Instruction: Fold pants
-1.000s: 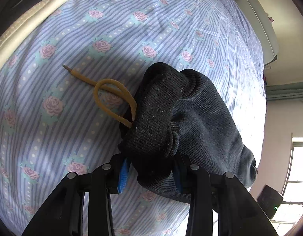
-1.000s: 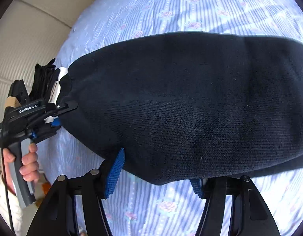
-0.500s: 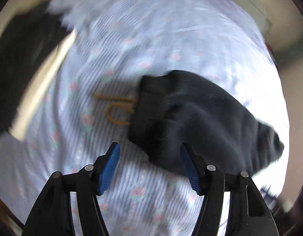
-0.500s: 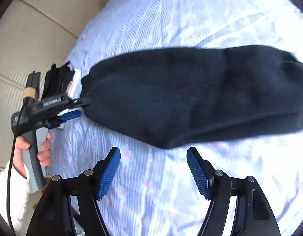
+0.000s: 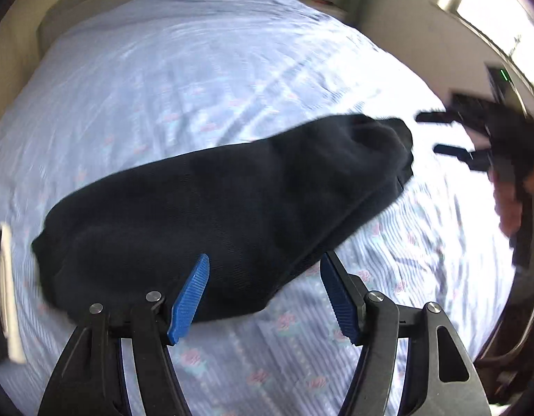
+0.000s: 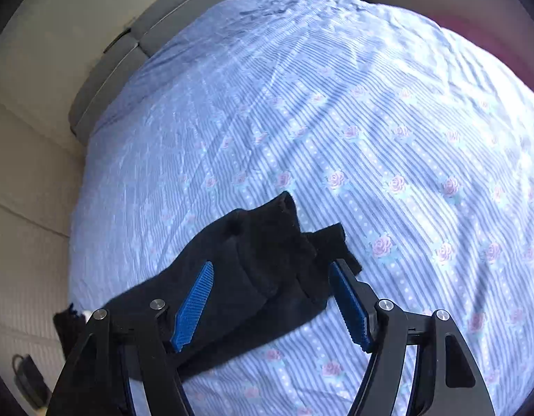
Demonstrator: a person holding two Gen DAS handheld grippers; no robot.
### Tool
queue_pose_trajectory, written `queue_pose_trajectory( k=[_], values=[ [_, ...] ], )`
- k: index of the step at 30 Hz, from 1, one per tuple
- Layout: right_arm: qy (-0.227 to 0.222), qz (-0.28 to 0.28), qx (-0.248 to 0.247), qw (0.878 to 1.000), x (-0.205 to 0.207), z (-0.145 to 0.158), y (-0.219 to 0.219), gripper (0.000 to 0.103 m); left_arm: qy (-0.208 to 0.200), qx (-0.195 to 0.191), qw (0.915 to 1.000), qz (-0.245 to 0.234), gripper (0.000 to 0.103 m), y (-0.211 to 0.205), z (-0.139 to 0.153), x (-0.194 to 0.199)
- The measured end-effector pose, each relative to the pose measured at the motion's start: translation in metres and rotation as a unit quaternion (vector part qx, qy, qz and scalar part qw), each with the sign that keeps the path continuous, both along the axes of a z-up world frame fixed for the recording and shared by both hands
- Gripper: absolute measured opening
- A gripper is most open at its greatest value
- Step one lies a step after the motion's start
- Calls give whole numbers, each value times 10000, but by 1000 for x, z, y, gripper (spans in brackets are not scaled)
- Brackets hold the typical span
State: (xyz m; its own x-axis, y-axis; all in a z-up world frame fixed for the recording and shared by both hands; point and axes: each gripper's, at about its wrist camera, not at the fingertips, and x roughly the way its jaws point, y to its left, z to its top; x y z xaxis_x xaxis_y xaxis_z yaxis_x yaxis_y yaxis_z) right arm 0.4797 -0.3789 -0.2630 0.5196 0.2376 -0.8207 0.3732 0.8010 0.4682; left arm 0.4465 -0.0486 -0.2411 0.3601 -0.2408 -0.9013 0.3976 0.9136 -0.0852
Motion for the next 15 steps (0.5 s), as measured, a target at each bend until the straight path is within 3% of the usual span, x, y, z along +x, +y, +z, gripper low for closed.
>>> queue_pose_trajectory(
  k=[3, 6, 9, 12, 13, 15],
  values=[
    [188, -33, 288, 9994, 17, -18, 0, 70, 108, 204, 9991, -347, 65, -31, -21, 7],
    [377, 152, 327, 9986, 28, -36, 10, 69, 525, 183, 9978, -365, 62, -40, -40, 20],
    [563, 156, 534, 9969, 35, -54, 14, 68, 577, 168, 9980, -168, 58, -35, -44, 31],
    [538, 206, 615, 9964, 40, -59, 16, 35, 758, 77, 9971, 32, 52, -29, -46, 37],
    [518, 243, 595, 9966, 41, -57, 18, 18, 768, 93, 9970, 68, 51, -28, -46, 38],
    [329, 358, 426, 9979, 37, -41, 19, 10, 756, 69, 9970, 152, 51, -25, -42, 37]
  ],
)
